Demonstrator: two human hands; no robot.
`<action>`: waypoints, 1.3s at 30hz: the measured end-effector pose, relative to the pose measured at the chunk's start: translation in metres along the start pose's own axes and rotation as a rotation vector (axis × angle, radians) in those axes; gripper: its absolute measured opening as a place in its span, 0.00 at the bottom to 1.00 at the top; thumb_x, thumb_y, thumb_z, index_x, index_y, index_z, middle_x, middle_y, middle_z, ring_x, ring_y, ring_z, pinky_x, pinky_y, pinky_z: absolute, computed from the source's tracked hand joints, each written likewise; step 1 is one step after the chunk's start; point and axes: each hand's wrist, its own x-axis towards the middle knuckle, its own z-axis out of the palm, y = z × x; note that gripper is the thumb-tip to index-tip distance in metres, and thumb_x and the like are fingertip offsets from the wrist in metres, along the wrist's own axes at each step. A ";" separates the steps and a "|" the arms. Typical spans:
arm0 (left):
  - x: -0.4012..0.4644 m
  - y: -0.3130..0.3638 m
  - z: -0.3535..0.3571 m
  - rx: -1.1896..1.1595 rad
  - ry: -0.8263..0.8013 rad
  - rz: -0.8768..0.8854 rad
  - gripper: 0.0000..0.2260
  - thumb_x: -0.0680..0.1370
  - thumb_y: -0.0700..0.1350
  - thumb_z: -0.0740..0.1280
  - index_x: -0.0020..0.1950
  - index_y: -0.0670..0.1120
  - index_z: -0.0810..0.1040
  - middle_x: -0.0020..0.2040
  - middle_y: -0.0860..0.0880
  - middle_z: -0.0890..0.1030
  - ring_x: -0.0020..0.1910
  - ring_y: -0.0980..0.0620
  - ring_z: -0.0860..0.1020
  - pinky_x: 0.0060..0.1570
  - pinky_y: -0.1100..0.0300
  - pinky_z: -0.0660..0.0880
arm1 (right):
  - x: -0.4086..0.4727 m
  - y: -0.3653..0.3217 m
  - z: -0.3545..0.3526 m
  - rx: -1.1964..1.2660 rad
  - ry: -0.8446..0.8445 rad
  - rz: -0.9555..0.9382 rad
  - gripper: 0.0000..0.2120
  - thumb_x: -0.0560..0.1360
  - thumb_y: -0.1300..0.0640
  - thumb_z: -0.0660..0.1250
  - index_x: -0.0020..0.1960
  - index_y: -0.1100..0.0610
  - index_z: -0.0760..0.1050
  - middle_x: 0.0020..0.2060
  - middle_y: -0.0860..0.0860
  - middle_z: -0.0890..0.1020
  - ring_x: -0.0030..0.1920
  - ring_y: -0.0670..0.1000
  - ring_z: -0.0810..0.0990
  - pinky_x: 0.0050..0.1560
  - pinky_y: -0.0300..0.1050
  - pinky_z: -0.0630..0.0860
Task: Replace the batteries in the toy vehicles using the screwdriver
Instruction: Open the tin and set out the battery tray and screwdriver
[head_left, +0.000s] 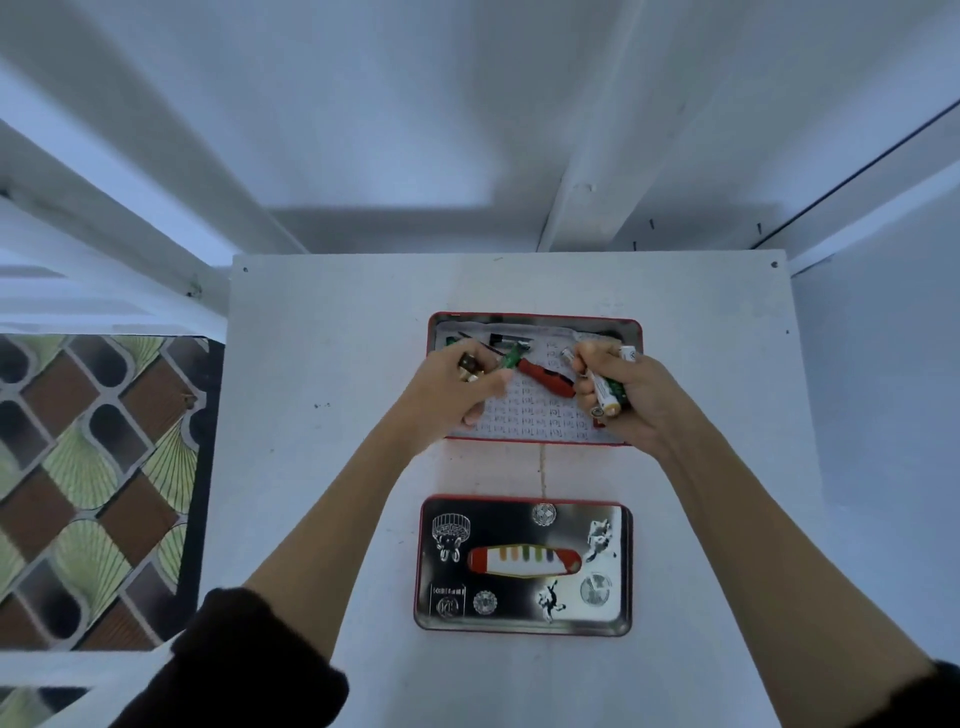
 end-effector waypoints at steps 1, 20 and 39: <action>-0.008 0.002 -0.007 -0.114 0.013 0.009 0.04 0.79 0.39 0.65 0.51 0.39 0.74 0.33 0.47 0.77 0.23 0.54 0.67 0.24 0.65 0.68 | 0.004 0.001 0.004 -0.036 0.008 0.010 0.04 0.74 0.62 0.64 0.42 0.63 0.75 0.30 0.52 0.77 0.25 0.46 0.73 0.23 0.36 0.71; -0.038 -0.004 -0.057 -0.552 0.236 0.064 0.08 0.76 0.29 0.63 0.47 0.41 0.73 0.35 0.45 0.77 0.25 0.49 0.72 0.23 0.64 0.66 | 0.053 0.045 0.102 -1.649 0.310 -0.217 0.09 0.73 0.56 0.67 0.40 0.59 0.69 0.32 0.51 0.71 0.38 0.54 0.76 0.33 0.42 0.68; 0.076 0.010 0.060 0.905 0.108 0.357 0.11 0.80 0.45 0.63 0.59 0.52 0.80 0.56 0.51 0.82 0.56 0.50 0.77 0.45 0.57 0.72 | -0.029 -0.047 -0.002 -0.329 0.161 -0.179 0.09 0.75 0.64 0.58 0.42 0.60 0.77 0.21 0.51 0.67 0.20 0.48 0.62 0.22 0.36 0.60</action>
